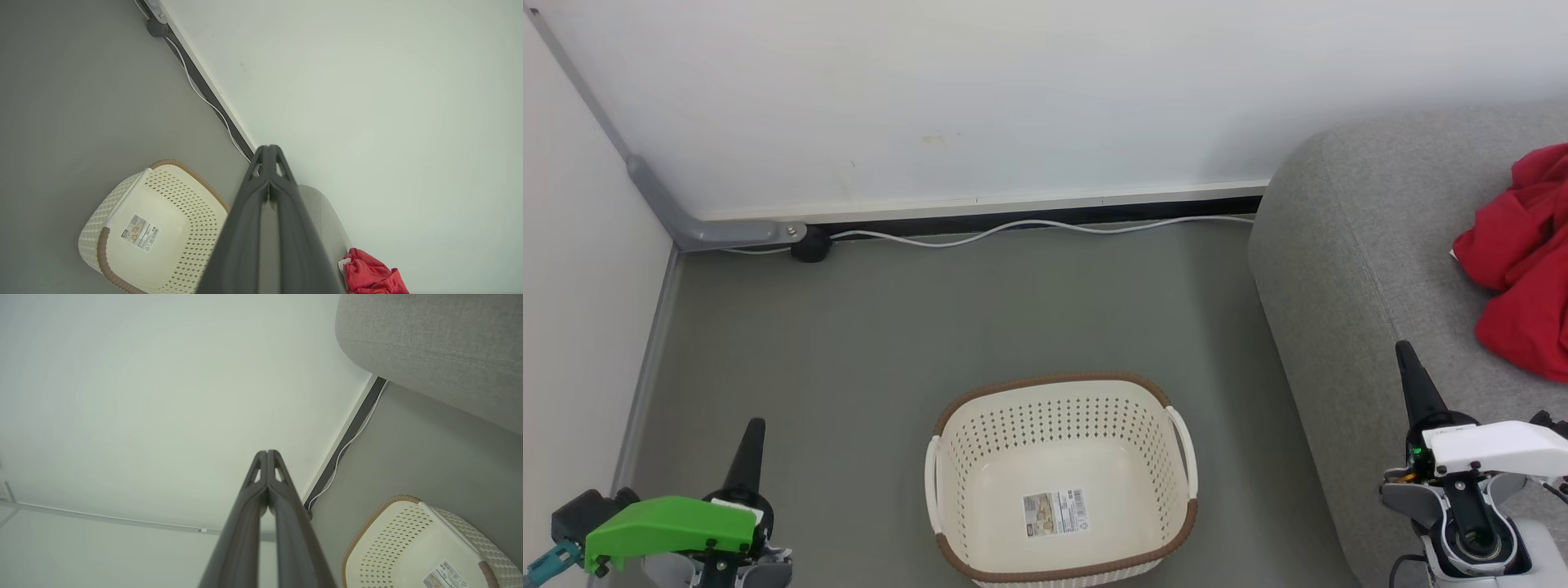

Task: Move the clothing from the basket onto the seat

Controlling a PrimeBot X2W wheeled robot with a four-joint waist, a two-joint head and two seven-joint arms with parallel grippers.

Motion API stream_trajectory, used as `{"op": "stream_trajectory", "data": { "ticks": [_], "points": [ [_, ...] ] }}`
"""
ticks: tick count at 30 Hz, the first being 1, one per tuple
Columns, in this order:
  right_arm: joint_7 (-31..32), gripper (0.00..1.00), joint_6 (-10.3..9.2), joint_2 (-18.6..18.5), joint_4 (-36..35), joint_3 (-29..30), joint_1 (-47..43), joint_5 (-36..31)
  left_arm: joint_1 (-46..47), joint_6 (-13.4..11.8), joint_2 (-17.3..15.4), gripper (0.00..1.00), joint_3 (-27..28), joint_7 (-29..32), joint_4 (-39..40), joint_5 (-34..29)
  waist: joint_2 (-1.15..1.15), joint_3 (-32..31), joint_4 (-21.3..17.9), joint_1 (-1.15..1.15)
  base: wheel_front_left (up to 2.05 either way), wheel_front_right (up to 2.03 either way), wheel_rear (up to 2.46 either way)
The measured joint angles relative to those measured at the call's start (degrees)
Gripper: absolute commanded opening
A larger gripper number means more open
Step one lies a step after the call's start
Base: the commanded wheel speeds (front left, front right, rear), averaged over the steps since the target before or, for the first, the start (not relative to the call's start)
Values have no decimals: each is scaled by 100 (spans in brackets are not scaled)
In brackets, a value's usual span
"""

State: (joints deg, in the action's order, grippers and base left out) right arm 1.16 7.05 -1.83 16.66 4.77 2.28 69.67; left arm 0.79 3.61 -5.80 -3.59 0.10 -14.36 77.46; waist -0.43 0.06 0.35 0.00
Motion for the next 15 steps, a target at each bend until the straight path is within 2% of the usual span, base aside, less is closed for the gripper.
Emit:
{"op": "stream_trajectory", "data": {
  "ticks": [3,15],
  "points": [
    [98,0,0,-1,-13,59,20,419,48,60,63,0,122,89,-16,282,0,2,-7,0,0,0,0],
    [323,0,0,-3,-26,201,83,1404,118,197,160,0,399,316,-81,1000,0,6,-24,0,0,0,0]
  ]
}}
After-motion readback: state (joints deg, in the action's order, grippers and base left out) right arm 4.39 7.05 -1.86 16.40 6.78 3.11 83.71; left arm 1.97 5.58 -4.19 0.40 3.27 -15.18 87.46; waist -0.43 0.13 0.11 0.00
